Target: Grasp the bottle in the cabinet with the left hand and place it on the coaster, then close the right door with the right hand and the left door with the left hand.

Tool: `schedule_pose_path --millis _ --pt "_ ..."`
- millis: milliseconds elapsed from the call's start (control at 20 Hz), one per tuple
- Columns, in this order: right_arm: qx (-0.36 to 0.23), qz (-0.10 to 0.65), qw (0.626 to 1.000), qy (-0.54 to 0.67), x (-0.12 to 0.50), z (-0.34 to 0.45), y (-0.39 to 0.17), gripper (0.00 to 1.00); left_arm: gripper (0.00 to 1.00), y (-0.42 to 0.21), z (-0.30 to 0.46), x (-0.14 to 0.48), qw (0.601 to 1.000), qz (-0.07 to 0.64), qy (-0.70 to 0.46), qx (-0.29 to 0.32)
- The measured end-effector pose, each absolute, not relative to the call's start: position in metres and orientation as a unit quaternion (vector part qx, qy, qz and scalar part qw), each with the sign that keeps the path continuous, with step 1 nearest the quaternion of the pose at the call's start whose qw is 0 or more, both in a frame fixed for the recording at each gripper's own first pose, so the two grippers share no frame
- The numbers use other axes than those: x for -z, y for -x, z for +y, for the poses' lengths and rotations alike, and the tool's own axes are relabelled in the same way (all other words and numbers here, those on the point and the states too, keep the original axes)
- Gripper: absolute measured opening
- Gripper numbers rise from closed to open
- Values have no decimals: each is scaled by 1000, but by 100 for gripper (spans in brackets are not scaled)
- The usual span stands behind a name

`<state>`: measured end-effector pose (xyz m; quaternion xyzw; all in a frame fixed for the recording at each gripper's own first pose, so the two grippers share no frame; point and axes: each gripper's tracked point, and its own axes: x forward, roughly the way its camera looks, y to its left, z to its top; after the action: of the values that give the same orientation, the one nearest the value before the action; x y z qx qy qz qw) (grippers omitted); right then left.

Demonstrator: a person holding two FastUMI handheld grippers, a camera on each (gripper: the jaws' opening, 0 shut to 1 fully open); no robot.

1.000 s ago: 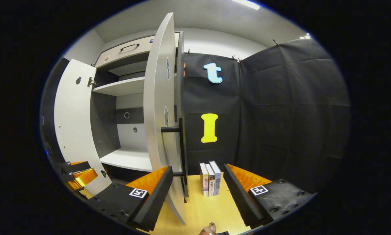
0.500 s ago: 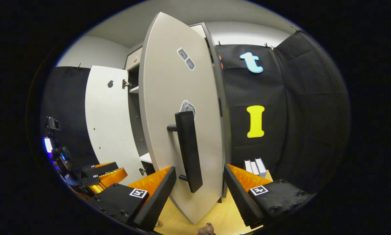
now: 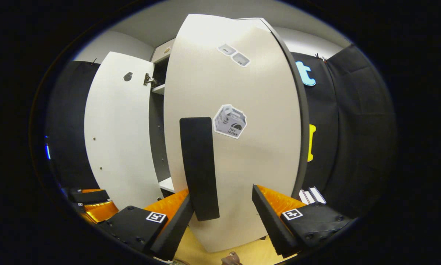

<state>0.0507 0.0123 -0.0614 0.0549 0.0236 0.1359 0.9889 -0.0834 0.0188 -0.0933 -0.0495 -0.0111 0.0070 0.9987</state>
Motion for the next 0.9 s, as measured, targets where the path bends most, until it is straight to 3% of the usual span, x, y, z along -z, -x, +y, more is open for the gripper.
schedule_pose_path --millis 450,900 --pt "-55 5 997 -50 60 43 -109 96 95 96 82 95 998 -14 48 -32" --pt "-2 -17 999 -38 60 51 -148 96 95 107 90 96 998 -16 48 -43"
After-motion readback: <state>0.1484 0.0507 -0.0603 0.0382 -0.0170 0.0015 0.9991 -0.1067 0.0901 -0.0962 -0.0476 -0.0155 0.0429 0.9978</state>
